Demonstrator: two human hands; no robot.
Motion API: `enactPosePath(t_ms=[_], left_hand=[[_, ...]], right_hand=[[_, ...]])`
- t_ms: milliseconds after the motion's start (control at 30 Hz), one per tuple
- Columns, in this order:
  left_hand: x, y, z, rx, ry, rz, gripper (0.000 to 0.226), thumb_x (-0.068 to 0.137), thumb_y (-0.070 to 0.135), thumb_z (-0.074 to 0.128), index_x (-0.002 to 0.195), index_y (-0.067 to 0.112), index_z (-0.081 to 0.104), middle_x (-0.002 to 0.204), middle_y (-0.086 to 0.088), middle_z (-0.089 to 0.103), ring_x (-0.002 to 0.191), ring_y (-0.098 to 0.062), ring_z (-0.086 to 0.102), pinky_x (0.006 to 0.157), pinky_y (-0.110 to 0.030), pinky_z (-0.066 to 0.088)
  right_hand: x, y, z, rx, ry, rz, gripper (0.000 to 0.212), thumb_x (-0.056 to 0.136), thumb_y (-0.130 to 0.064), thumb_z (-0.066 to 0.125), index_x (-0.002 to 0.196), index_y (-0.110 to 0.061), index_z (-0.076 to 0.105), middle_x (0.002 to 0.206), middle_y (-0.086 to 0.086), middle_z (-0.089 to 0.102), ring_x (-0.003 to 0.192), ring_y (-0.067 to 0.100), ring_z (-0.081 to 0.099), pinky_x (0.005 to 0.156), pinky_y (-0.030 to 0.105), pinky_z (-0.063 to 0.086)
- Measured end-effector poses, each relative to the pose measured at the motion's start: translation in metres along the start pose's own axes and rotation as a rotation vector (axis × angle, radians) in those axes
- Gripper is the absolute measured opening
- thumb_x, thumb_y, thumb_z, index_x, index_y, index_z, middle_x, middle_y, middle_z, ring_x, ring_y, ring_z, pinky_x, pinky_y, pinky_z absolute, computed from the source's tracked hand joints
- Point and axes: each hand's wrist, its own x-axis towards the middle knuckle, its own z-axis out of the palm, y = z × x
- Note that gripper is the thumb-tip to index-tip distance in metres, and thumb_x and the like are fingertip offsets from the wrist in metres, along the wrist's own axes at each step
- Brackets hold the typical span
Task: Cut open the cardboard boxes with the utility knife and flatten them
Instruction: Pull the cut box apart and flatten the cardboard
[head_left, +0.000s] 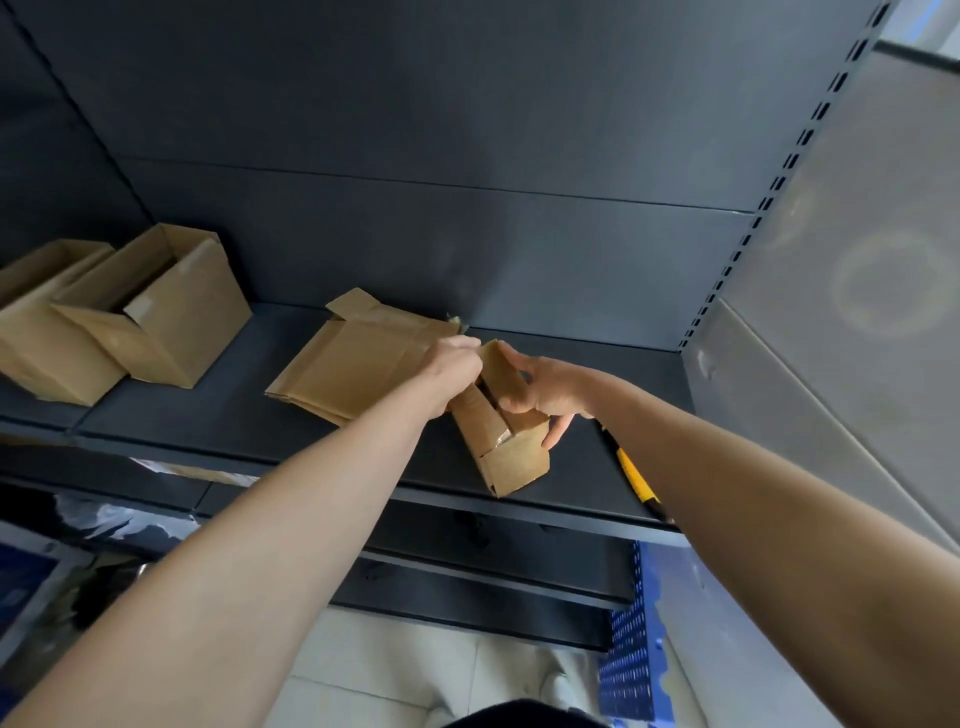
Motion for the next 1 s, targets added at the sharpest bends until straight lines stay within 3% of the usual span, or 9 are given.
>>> enactPosePath(t_ms=[133, 300, 400, 533, 700, 800, 867, 933, 1000], left_hand=[[-0.001, -0.003, 0.008, -0.034, -0.019, 0.027, 0.068, 0.083, 0.010, 0.059, 0.144, 0.020, 0.029, 0.139, -0.005, 0.040, 0.120, -0.024, 0.043, 0.097, -0.039, 0.041], [-0.003, -0.003, 0.011, -0.043, 0.085, 0.043, 0.047, 0.084, 0.015, 0.063, 0.126, 0.012, 0.043, 0.114, -0.004, 0.050, 0.099, -0.017, 0.047, 0.074, -0.028, 0.037], [-0.004, -0.002, 0.010, -0.025, 0.102, 0.063, 0.047, 0.084, 0.012, 0.061, 0.129, 0.011, 0.046, 0.110, -0.001, 0.049, 0.096, -0.015, 0.046, 0.070, -0.025, 0.037], [-0.005, -0.001, 0.012, 0.009, 0.081, 0.082, 0.060, 0.082, 0.013, 0.063, 0.139, 0.015, 0.045, 0.130, -0.003, 0.053, 0.106, -0.015, 0.048, 0.079, -0.026, 0.038], [-0.008, 0.000, 0.013, 0.010, 0.086, 0.115, 0.066, 0.081, 0.015, 0.066, 0.143, 0.016, 0.042, 0.136, -0.002, 0.050, 0.114, -0.015, 0.049, 0.081, -0.025, 0.037], [-0.008, -0.002, 0.011, 0.032, 0.060, 0.099, 0.074, 0.082, 0.020, 0.067, 0.147, 0.016, 0.033, 0.144, -0.005, 0.045, 0.125, -0.020, 0.046, 0.088, -0.026, 0.039], [-0.011, -0.001, 0.011, 0.084, -0.007, 0.039, 0.085, 0.085, 0.027, 0.065, 0.153, 0.017, 0.014, 0.153, -0.009, 0.031, 0.135, -0.025, 0.037, 0.103, -0.035, 0.037], [-0.012, -0.002, 0.011, 0.170, -0.036, -0.026, 0.084, 0.092, 0.038, 0.057, 0.153, 0.016, 0.004, 0.154, -0.010, 0.027, 0.137, -0.029, 0.033, 0.109, -0.041, 0.032], [-0.015, -0.002, 0.010, 0.187, -0.047, -0.080, 0.070, 0.095, 0.042, 0.051, 0.151, 0.013, 0.018, 0.148, -0.010, 0.037, 0.133, -0.031, 0.039, 0.107, -0.045, 0.034]], right_hand=[[0.005, -0.006, -0.012, -0.232, 0.015, 0.016, 0.091, 0.090, -0.024, 0.059, 0.151, -0.033, -0.007, 0.128, 0.009, 0.046, 0.097, 0.028, 0.061, 0.069, 0.041, 0.061], [0.013, -0.009, -0.016, -0.325, 0.037, -0.042, 0.080, 0.081, -0.028, 0.067, 0.145, -0.021, 0.020, 0.098, 0.009, 0.056, 0.074, 0.026, 0.068, 0.050, 0.031, 0.058], [0.012, -0.012, -0.016, -0.309, 0.029, -0.049, 0.060, 0.081, -0.026, 0.066, 0.132, -0.012, 0.037, 0.100, 0.009, 0.060, 0.074, 0.027, 0.070, 0.058, 0.036, 0.061], [0.014, -0.012, -0.020, -0.243, -0.012, -0.037, 0.033, 0.084, -0.023, 0.060, 0.111, -0.005, 0.053, 0.091, 0.013, 0.068, 0.072, 0.029, 0.073, 0.066, 0.038, 0.061], [0.009, -0.014, -0.026, -0.150, -0.010, -0.019, 0.021, 0.090, -0.014, 0.049, 0.106, -0.002, 0.056, 0.085, 0.018, 0.070, 0.072, 0.029, 0.073, 0.071, 0.037, 0.061], [0.008, -0.017, -0.024, -0.100, -0.041, 0.003, 0.032, 0.087, -0.009, 0.048, 0.118, 0.000, 0.051, 0.091, 0.019, 0.067, 0.078, 0.032, 0.072, 0.071, 0.042, 0.061], [0.010, -0.014, -0.023, -0.007, -0.153, 0.045, 0.064, 0.086, -0.009, 0.052, 0.144, -0.013, 0.025, 0.109, 0.017, 0.061, 0.088, 0.034, 0.070, 0.071, 0.044, 0.060], [0.013, -0.010, -0.023, 0.075, -0.204, 0.062, 0.085, 0.087, -0.012, 0.059, 0.150, -0.029, 0.005, 0.120, 0.017, 0.055, 0.097, 0.035, 0.066, 0.071, 0.045, 0.060], [0.015, -0.007, -0.026, 0.112, -0.198, 0.043, 0.075, 0.086, -0.015, 0.066, 0.143, -0.030, 0.019, 0.122, 0.018, 0.055, 0.100, 0.035, 0.065, 0.074, 0.046, 0.060]])
